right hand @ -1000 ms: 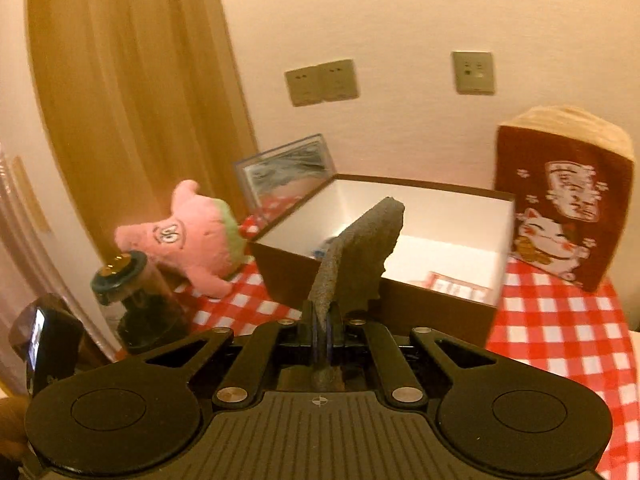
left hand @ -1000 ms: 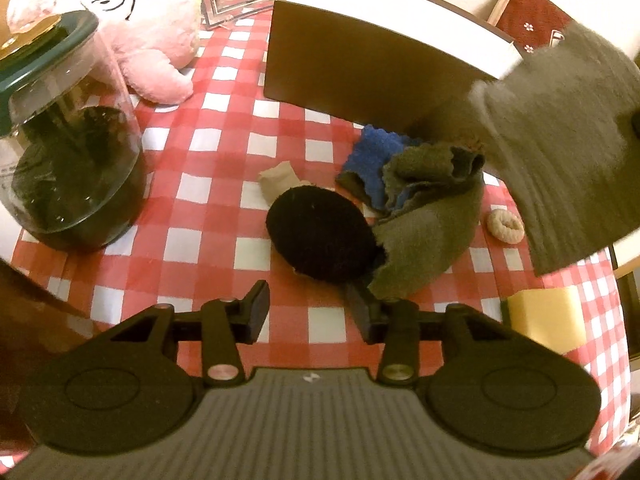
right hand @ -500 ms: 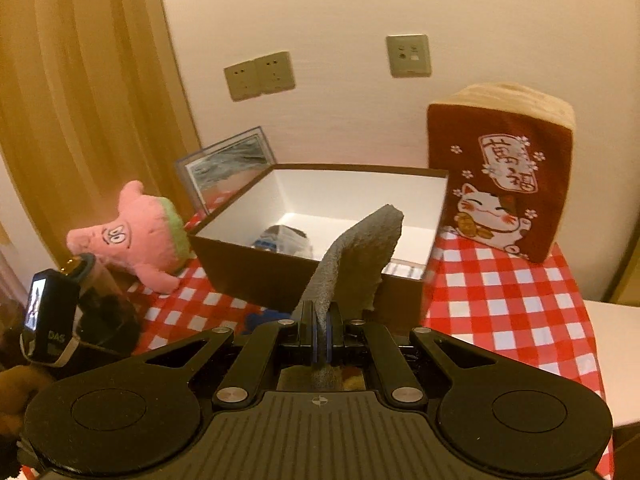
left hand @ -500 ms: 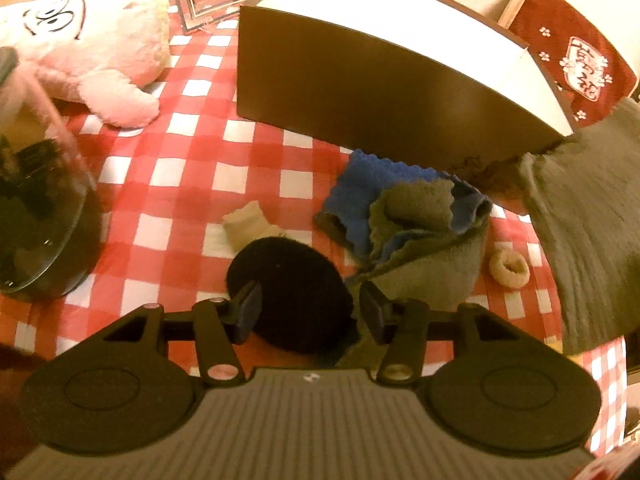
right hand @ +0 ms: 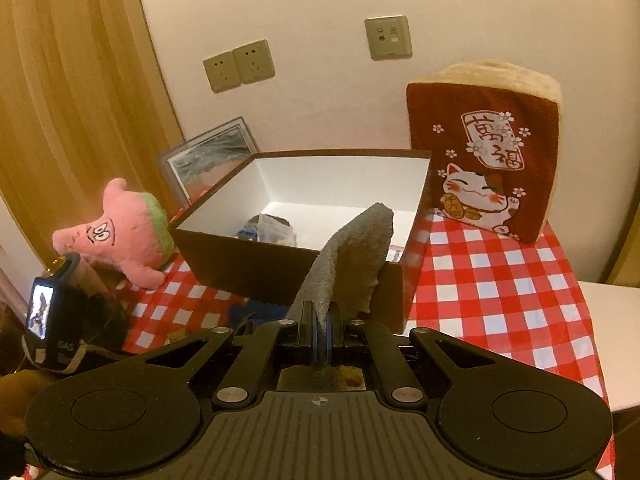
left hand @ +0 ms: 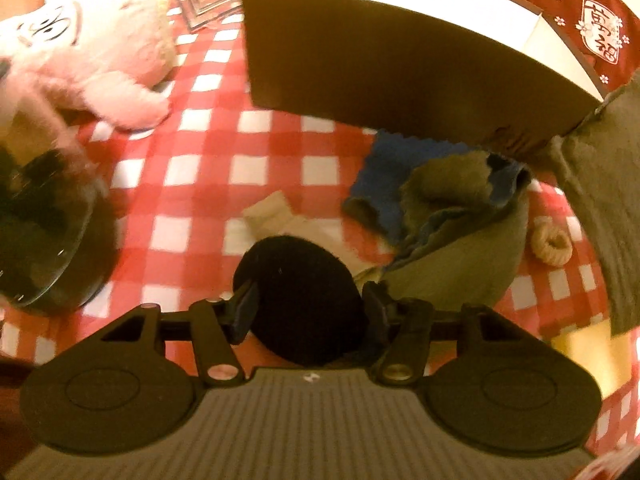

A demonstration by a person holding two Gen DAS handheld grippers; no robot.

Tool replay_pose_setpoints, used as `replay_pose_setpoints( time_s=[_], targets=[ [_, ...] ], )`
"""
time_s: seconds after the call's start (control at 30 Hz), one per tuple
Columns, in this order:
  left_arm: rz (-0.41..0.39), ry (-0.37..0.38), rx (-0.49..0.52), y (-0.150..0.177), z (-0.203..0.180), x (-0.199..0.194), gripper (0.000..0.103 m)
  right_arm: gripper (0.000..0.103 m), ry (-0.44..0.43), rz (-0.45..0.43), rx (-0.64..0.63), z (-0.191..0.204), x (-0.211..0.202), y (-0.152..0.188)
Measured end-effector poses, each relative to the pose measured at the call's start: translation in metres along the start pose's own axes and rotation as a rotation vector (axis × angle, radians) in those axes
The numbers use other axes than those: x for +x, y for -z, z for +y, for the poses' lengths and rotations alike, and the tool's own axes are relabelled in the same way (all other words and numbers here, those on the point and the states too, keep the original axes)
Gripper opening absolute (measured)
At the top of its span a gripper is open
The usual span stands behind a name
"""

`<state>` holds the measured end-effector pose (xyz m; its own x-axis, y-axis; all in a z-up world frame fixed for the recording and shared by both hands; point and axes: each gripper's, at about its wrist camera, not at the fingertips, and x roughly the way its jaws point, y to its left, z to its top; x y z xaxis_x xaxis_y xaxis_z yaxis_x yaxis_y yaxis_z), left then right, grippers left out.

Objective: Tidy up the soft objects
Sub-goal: 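Grasp the black round puff with the left gripper while the right holds the grey cloth raised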

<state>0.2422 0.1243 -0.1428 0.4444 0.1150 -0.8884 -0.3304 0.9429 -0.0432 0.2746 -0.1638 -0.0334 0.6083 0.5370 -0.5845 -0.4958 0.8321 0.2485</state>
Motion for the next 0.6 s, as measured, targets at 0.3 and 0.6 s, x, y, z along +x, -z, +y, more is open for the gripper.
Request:
replay_pose_setpoints(
  time_s=[0.3, 0.6],
  targets=[
    [0.009, -0.035, -0.063, 0.029, 0.04, -0.015, 0.054, 0.004, -0.012, 0.018, -0.002, 0.002, 0.004, 0.001],
    [0.023, -0.03, -0.028, 0.02, 0.034, 0.001, 0.061, 0.004, -0.013, 0.037, -0.018, 0.005, 0.006, 0.003]
  ],
)
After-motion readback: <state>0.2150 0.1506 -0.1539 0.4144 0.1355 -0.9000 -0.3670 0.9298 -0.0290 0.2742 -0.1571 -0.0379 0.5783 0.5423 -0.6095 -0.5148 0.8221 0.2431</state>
